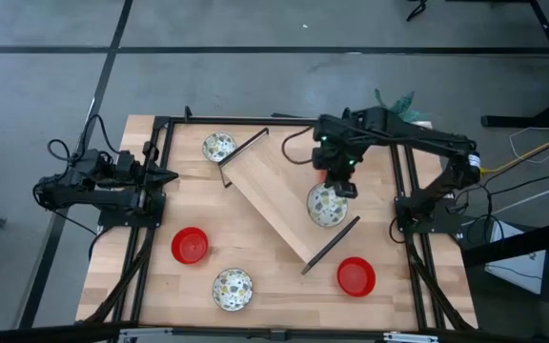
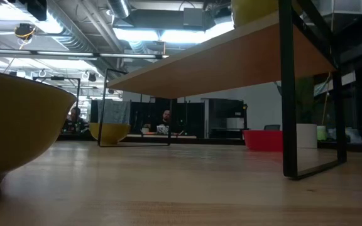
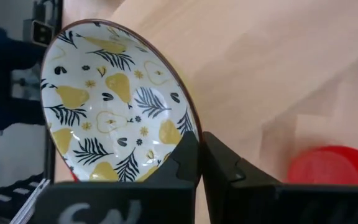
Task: Pick & Place Mini bowls
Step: Put the middle white patterned bowl on the shelf
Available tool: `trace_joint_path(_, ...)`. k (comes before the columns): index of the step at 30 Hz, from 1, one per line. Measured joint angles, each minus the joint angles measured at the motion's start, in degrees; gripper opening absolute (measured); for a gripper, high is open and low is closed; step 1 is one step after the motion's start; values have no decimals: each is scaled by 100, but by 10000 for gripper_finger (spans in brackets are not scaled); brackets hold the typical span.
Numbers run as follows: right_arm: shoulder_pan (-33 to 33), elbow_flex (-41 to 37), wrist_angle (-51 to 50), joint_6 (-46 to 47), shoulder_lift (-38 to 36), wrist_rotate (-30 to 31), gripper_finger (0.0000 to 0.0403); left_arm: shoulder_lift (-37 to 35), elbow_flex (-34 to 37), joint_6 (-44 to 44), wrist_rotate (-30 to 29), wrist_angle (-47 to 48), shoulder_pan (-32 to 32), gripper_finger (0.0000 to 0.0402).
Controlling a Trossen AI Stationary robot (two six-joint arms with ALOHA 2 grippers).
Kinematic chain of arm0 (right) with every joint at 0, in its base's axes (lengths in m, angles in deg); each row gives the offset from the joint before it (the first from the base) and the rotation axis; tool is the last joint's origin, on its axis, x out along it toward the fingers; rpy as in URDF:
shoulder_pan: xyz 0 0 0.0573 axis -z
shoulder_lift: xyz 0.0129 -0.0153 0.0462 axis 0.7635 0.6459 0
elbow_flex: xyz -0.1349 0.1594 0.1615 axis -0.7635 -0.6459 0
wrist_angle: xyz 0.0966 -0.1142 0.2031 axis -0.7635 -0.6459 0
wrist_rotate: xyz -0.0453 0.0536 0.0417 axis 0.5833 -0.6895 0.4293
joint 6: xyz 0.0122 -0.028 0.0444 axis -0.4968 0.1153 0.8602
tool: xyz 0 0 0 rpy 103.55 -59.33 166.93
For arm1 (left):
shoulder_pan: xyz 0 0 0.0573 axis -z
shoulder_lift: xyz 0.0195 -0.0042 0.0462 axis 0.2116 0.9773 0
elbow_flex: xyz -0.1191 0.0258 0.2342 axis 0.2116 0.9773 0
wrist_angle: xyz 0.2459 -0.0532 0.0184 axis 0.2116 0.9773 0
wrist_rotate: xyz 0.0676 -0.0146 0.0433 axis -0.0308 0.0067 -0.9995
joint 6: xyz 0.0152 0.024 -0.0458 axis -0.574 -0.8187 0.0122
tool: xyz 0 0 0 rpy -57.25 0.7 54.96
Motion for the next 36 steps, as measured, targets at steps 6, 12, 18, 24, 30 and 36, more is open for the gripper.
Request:
trace_joint_path(6, -216, 61, 12, 0, 330, -236, 8, 0, 1, 0, 0, -2, 2, 4)
trace_joint_path(12, -372, 61, 32, -2, 627, -235, 7, 0, 0, 0, 0, -1, 0, 4)
trace_joint_path(18, -541, 61, 73, -135, 874, -236, 7, 1, 0, 0, 0, -2, 1, 4)
trace_joint_path(24, -572, 61, 135, -149, 910, -237, 7, 0, 0, 0, 0, -2, 2, 4)
trace_joint_path(30, -574, 61, 159, -121, 910, -236, 7, 2, 2, 0, 0, -2, 0, 4)
trace_joint_path(36, -574, 61, 159, -109, 910, -235, 7, 1, 2, 0, 0, 0, 0, 4)
